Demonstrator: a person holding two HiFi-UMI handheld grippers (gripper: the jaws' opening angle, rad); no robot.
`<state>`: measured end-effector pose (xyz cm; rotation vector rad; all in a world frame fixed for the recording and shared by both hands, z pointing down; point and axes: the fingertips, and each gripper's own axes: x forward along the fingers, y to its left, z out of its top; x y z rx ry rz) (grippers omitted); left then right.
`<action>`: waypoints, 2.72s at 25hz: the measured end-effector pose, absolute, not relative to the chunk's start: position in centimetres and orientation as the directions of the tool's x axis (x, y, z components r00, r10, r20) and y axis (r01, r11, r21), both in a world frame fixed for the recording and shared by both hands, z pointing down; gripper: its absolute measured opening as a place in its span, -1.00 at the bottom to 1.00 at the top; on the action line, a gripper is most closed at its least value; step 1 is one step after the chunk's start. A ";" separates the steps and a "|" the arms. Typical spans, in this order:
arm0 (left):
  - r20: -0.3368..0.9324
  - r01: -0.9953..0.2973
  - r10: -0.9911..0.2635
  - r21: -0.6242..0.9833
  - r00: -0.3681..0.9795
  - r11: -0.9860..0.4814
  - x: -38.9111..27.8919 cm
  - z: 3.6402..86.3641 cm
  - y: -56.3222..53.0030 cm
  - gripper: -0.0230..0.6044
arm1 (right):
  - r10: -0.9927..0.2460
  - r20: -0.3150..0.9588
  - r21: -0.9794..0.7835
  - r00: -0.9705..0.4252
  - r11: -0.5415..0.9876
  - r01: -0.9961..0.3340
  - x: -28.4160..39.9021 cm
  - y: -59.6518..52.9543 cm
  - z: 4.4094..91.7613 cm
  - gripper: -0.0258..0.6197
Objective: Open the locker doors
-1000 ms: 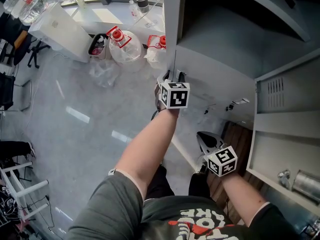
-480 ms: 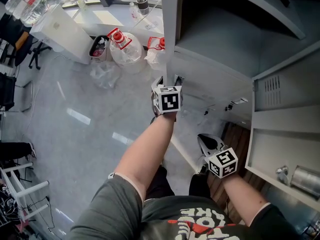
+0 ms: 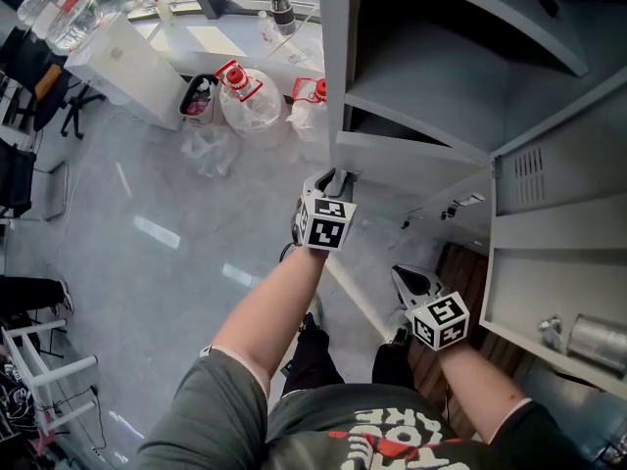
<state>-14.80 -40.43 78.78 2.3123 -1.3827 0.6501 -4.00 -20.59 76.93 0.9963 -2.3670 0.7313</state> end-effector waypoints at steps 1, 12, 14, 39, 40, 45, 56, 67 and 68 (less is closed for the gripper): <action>0.562 -0.886 -0.715 0.075 0.416 -0.457 -14.8 78.8 -40.1 -0.52 | -0.500 0.597 -0.290 -0.628 0.595 -0.749 -4.0 -20.5 76.9 -0.82; 0.620 -0.856 -0.656 0.049 0.430 -0.514 -14.8 78.9 -35.6 -0.52 | -0.490 0.608 -0.279 -0.625 0.605 -0.746 -3.9 -18.2 76.9 -0.82; 0.627 -0.849 -0.648 0.040 0.432 -0.527 -14.8 78.9 -34.3 -0.54 | -0.489 0.607 -0.278 -0.627 0.608 -0.743 -4.0 -17.7 76.8 -0.82; 0.736 -0.641 -0.433 0.001 0.520 -0.768 -11.7 79.3 -23.6 -0.58 | -0.660 0.583 -0.235 -0.474 0.422 -0.876 -1.0 -13.0 74.5 -0.82; 0.740 -0.635 -0.425 0.004 0.521 -0.772 -11.2 79.3 -23.2 -0.58 | -0.667 0.583 -0.233 -0.465 0.411 -0.881 -0.6 -12.7 74.5 -0.82; 0.747 -0.666 -0.432 0.019 0.505 -0.745 -9.4 79.3 -21.3 -0.61 | -0.673 0.573 -0.231 -0.468 0.416 -0.880 1.5 -11.2 73.7 -0.82; 0.750 -0.753 -0.485 0.025 0.449 -0.657 -6.7 79.0 -18.8 -0.70 | -0.666 0.570 -0.205 -0.481 0.452 -0.868 7.6 -8.4 72.1 -0.82; 0.756 -0.745 -0.464 0.047 0.462 -0.666 -2.5 78.9 -15.0 -0.79 | -0.671 0.550 -0.191 -0.497 0.478 -0.857 10.6 -7.2 70.8 -0.82; 0.757 -0.741 -0.460 0.047 0.464 -0.670 -2.1 78.9 -14.8 -0.82 | -0.672 0.547 -0.190 -0.498 0.480 -0.856 10.8 -7.3 70.7 -0.82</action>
